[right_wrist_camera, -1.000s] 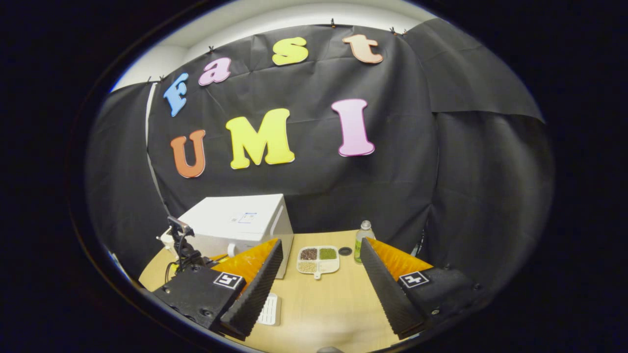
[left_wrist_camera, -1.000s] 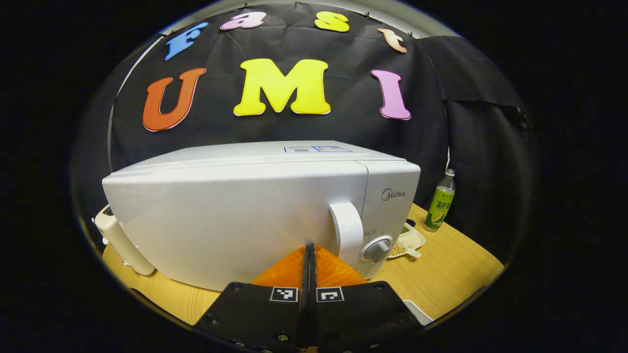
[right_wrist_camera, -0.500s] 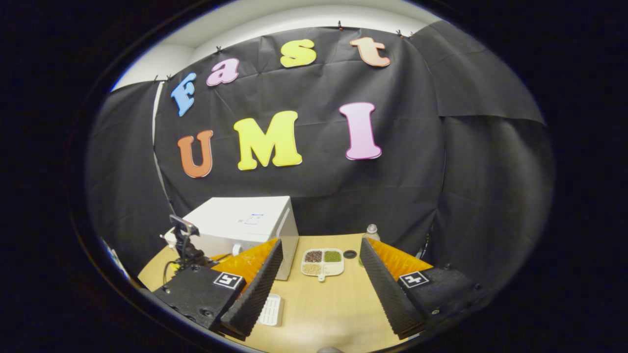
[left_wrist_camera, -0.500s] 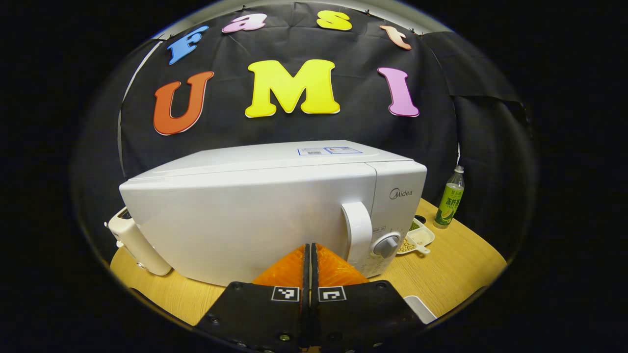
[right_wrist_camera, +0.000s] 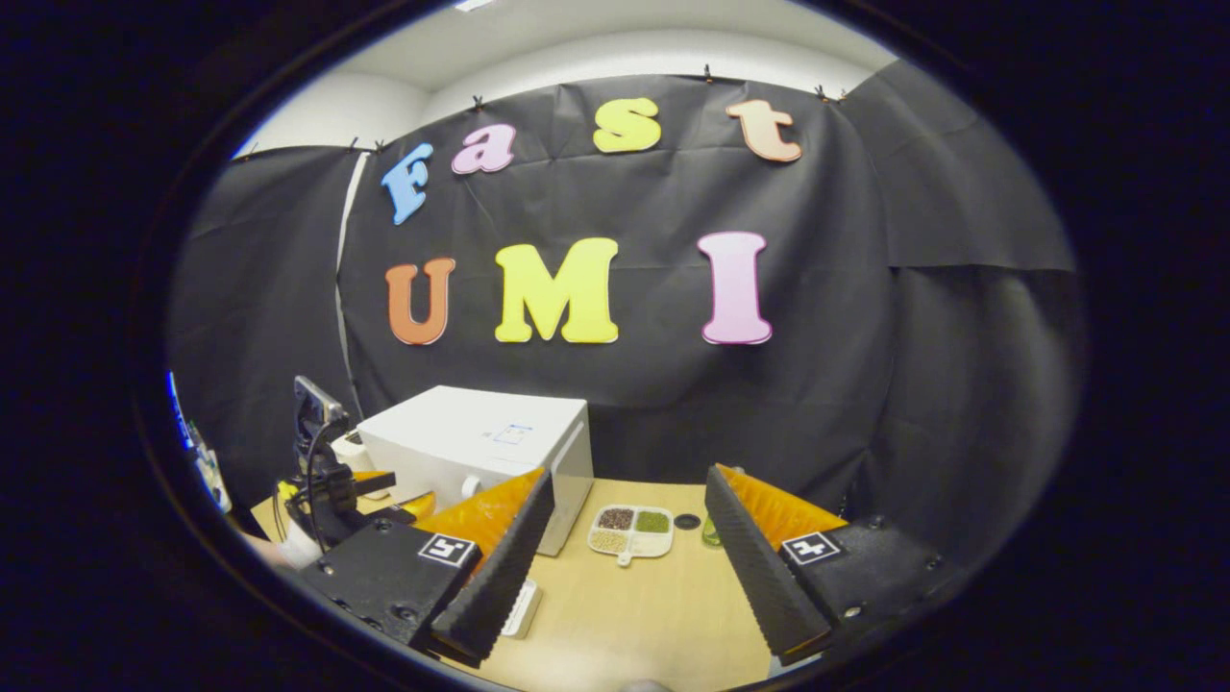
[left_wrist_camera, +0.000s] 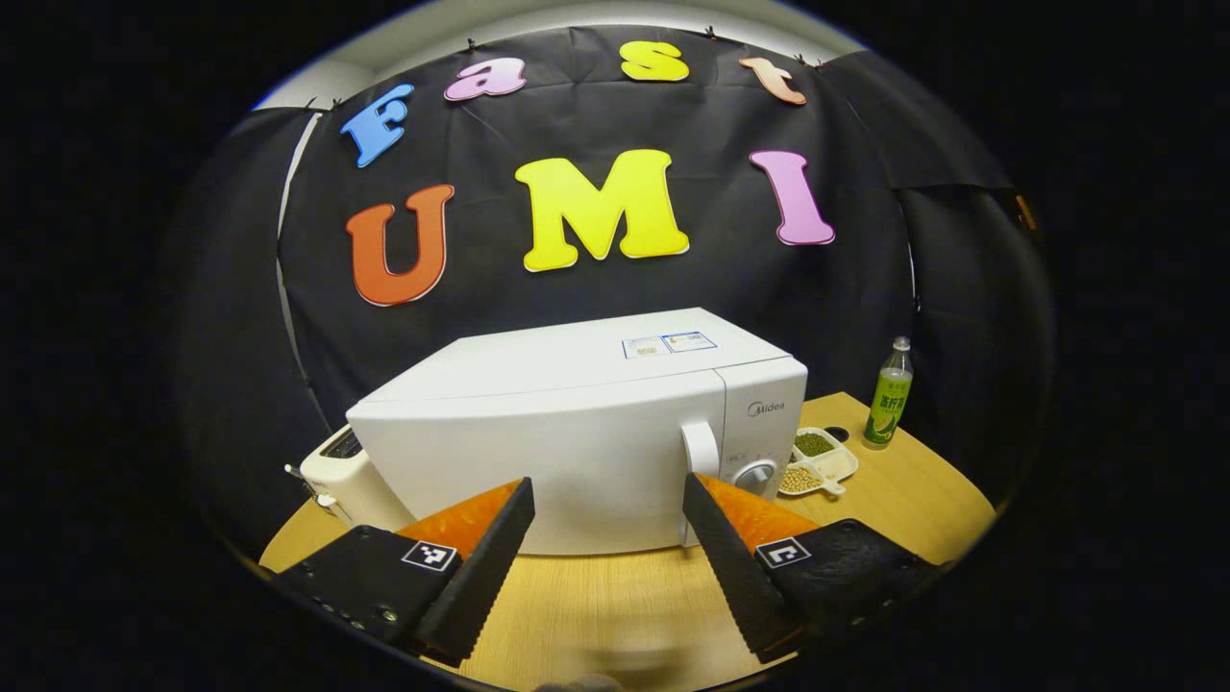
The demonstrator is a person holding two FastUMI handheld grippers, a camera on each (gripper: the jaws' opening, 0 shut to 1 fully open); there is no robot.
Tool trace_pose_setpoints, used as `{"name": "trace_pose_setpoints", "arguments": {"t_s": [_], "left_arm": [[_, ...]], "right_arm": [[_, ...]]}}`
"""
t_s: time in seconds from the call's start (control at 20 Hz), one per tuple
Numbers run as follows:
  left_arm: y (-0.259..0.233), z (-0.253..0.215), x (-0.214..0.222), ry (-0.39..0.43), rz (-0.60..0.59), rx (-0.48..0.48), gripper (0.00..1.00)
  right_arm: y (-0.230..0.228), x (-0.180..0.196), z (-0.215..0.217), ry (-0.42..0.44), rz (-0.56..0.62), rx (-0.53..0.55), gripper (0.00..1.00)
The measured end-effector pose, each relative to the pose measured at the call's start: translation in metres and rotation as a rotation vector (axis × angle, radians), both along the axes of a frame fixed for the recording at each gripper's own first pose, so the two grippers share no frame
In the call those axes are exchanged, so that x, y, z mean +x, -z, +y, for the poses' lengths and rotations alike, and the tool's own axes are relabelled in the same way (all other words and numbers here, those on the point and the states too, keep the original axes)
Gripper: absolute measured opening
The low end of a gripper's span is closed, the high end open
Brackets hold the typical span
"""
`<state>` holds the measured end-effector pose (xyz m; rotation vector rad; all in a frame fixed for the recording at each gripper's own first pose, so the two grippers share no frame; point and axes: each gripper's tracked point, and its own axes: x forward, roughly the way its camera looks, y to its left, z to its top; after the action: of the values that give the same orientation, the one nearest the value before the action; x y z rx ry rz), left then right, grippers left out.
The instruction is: Open the microwave oven with the left hand, put the food in, and close the microwave oven.
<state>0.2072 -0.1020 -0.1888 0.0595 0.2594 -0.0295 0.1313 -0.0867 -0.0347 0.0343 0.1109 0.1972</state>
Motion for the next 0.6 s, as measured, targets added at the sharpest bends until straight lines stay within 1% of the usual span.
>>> {"name": "trace_pose_setpoints", "arguments": {"t_s": [0.05,0.1,0.25,0.4,0.45,0.5,0.55,0.6], "left_arm": [[-0.008,0.001,-0.008,-0.001,-0.007,-0.007,0.97],[-0.017,0.004,-0.016,-0.003,-0.019,-0.008,0.97],[-0.040,0.011,-0.044,0.029,-0.038,0.016,0.96],[-0.068,0.023,-0.078,0.054,-0.081,0.001,0.96],[-0.076,0.028,-0.088,0.061,-0.094,-0.010,0.96],[-0.082,0.032,-0.102,0.066,-0.103,-0.014,0.96],[-0.090,0.040,-0.112,0.066,-0.110,-0.013,0.96],[-0.097,0.049,-0.121,0.062,-0.118,-0.014,0.96]], "right_arm": [[-0.002,-0.004,0.004,0.002,-0.003,0.011,0.92],[-0.004,-0.008,0.005,0.012,-0.007,0.017,0.92],[-0.012,-0.029,0.015,0.038,-0.013,0.035,0.92],[-0.025,-0.052,0.023,0.075,-0.042,0.034,0.91],[-0.028,-0.061,0.025,0.086,-0.050,0.036,1.00],[-0.030,-0.068,0.028,0.096,-0.056,0.037,1.00],[-0.032,-0.076,0.033,0.103,-0.061,0.037,0.92],[-0.033,-0.083,0.036,0.110,-0.068,0.033,0.92]]}}
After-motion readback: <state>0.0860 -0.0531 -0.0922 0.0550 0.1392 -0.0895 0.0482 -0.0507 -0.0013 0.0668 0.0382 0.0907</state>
